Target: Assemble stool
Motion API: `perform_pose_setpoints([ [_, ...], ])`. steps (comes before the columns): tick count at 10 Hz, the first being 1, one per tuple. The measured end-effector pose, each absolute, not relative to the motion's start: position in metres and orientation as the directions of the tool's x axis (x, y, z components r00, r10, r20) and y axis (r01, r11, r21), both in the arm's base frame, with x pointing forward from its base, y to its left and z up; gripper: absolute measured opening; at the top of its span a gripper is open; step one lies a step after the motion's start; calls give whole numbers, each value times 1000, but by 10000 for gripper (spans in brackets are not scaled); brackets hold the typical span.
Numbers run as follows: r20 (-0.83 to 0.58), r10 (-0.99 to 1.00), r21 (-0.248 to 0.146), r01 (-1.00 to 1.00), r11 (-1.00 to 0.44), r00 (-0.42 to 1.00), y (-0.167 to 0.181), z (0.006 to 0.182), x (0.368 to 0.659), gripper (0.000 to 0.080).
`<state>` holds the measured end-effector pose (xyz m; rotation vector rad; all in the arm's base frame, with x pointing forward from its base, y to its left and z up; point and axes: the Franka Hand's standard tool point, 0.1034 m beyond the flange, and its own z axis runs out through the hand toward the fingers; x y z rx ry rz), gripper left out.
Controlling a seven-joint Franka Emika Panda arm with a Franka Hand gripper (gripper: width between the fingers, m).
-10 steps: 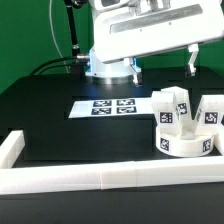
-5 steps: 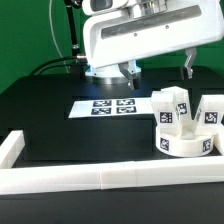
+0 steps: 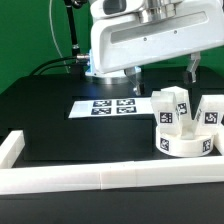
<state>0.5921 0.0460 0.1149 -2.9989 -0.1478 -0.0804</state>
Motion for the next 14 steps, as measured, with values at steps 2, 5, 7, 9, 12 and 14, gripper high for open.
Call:
perform_pose_setpoints([
  [2, 72, 202, -125, 209, -970, 977, 44, 114, 592, 649],
  [5, 95, 513, -89, 521, -849, 853, 45, 111, 594, 649],
  [7, 105, 667, -55, 674, -736, 737, 46, 109, 601, 649],
  [9, 107, 714, -48, 721, -692, 692, 44, 109, 601, 649],
  [12, 92, 800, -40, 805, -592, 593, 47, 104, 598, 649],
  [14, 86, 836, -52, 841, -539, 542, 50, 92, 594, 649],
])
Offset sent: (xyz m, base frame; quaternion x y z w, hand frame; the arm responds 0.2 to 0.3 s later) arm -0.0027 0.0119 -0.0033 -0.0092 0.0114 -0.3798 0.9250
